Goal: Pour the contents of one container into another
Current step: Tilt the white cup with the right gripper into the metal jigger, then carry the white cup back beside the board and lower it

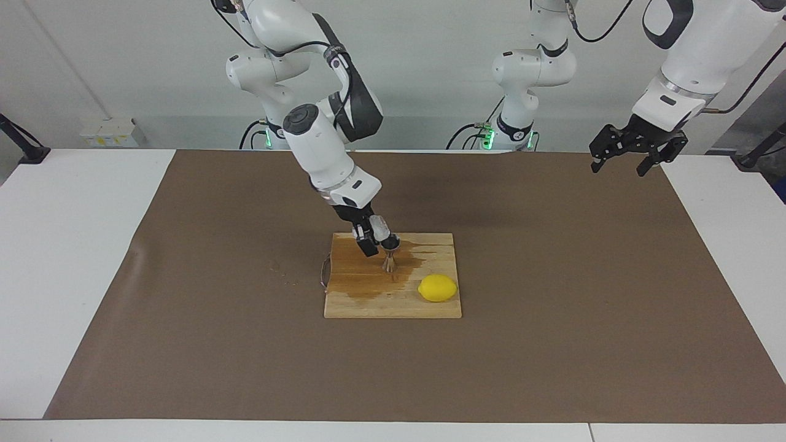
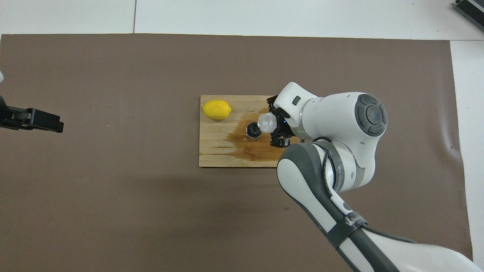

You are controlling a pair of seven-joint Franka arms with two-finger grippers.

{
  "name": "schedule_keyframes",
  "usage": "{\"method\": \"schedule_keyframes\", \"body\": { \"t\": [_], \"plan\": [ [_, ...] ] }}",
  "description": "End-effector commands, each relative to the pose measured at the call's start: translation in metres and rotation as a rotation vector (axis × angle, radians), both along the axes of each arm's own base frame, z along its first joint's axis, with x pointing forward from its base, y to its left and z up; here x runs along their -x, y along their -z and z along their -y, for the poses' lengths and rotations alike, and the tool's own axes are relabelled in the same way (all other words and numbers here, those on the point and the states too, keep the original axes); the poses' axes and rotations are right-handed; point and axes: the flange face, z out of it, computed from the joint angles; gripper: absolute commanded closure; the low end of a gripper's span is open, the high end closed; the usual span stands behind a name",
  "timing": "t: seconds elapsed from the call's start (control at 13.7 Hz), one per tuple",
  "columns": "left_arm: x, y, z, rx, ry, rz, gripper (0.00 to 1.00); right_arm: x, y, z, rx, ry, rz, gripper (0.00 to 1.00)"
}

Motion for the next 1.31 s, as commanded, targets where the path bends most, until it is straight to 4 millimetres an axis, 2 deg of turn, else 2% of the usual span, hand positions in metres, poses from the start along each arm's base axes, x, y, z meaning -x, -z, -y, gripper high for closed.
{"method": "schedule_keyframes", "body": {
  "t": [0.0, 0.15, 0.29, 0.51, 0.66, 0.73, 0.87, 1.02, 1.09, 1.24],
  "plan": [
    [0.002, -0.006, -0.003, -0.015, 0.011, -0.004, 0.00, -0.004, -0.003, 0.028, -0.097, 0.002, 0.000, 1.00],
    [0.002, -0.006, -0.004, -0.015, 0.009, -0.004, 0.00, -0.011, 0.002, 0.062, -0.170, 0.016, -0.011, 1.00],
    [0.002, -0.006, -0.003, -0.015, 0.011, -0.004, 0.00, -0.016, 0.012, 0.114, -0.246, 0.020, -0.031, 1.00],
    [0.002, -0.006, -0.005, -0.015, 0.008, -0.004, 0.00, -0.008, 0.047, 0.186, -0.397, 0.004, -0.047, 1.00],
    [0.002, -0.006, -0.005, -0.015, 0.008, -0.004, 0.00, -0.005, 0.063, 0.217, -0.424, -0.006, -0.063, 1.00],
    [0.002, -0.006, -0.004, -0.015, 0.009, -0.004, 0.00, -0.004, 0.088, 0.232, -0.464, -0.008, -0.082, 1.00],
    [0.002, -0.006, -0.004, -0.015, 0.009, -0.004, 0.00, -0.002, 0.146, 0.252, -0.579, -0.012, -0.061, 1.00],
    [0.002, -0.006, -0.005, -0.015, 0.008, -0.004, 0.00, 0.000, 0.162, 0.264, -0.578, -0.026, -0.033, 1.00],
    [0.002, -0.006, -0.004, -0.015, 0.009, -0.004, 0.00, 0.002, 0.163, 0.270, -0.576, -0.027, -0.022, 1.00],
    [0.003, -0.005, -0.004, -0.015, 0.009, -0.006, 0.00, 0.012, 0.177, 0.279, -0.572, -0.035, -0.017, 1.00]
  ]
}}
